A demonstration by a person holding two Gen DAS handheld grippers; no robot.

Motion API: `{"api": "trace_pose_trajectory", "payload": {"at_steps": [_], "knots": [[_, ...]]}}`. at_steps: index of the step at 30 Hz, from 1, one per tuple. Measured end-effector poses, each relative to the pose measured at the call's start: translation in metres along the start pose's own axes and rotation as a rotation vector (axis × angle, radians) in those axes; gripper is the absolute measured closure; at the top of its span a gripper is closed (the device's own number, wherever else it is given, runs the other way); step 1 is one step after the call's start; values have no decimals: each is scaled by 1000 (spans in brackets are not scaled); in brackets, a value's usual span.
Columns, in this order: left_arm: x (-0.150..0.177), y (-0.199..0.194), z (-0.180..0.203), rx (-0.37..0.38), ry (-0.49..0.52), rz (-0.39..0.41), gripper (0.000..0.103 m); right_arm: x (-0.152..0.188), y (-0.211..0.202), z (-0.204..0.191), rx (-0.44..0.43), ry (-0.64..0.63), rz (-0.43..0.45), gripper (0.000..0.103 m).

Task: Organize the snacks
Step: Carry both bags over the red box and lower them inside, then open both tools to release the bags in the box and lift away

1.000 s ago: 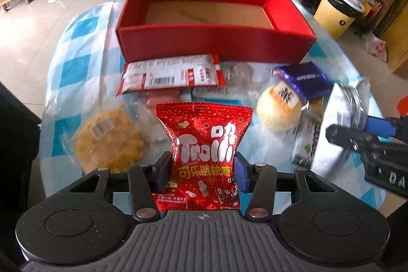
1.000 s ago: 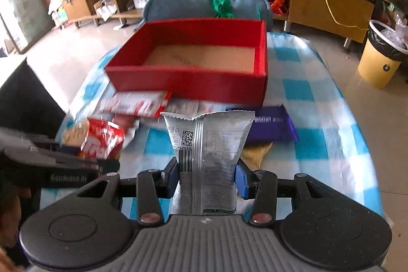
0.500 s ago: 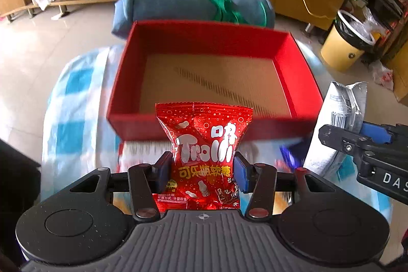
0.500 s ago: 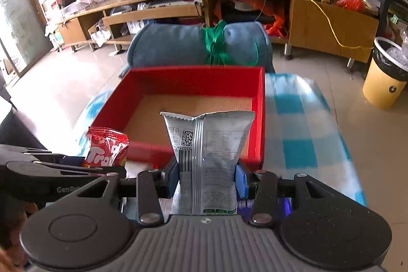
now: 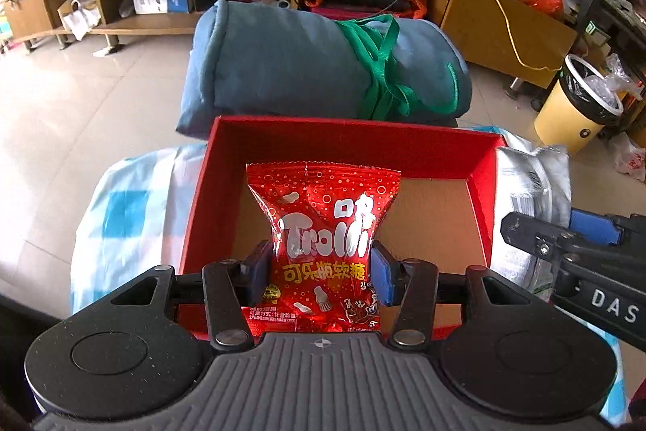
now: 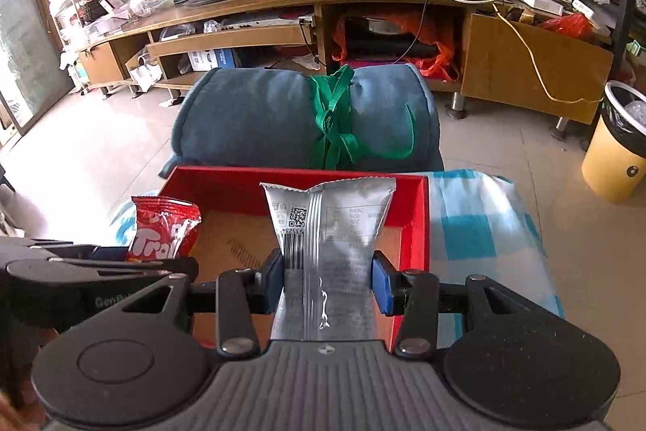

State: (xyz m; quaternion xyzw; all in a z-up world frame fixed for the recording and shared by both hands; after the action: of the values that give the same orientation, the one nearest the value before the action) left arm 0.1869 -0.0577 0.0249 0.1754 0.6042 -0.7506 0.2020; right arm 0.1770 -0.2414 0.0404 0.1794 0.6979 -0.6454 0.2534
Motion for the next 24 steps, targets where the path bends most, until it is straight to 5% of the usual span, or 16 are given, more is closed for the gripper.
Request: {"api": "trace_pose_trajectory", "payload": {"at_steps": [20, 24], "knots": [[1, 73, -6, -112, -2, -78, 44, 3, 101, 6, -19, -8, -166, 68], [1, 67, -3, -118, 28, -50, 26, 6, 102, 5, -34, 4, -172, 68]]}}
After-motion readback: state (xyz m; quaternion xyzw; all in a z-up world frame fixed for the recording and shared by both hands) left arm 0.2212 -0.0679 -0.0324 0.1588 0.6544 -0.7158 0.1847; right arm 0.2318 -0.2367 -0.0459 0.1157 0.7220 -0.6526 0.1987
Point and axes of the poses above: each gripper's, at about its wrist camera, not at the fingertips, and y roughly the way its jaws point, z to its right, x to its underside, the point moved 4 cm from there along y, roughly the way its jaws point, and after that the axes turned 15 degrees about -y, right-handed, at the moved point
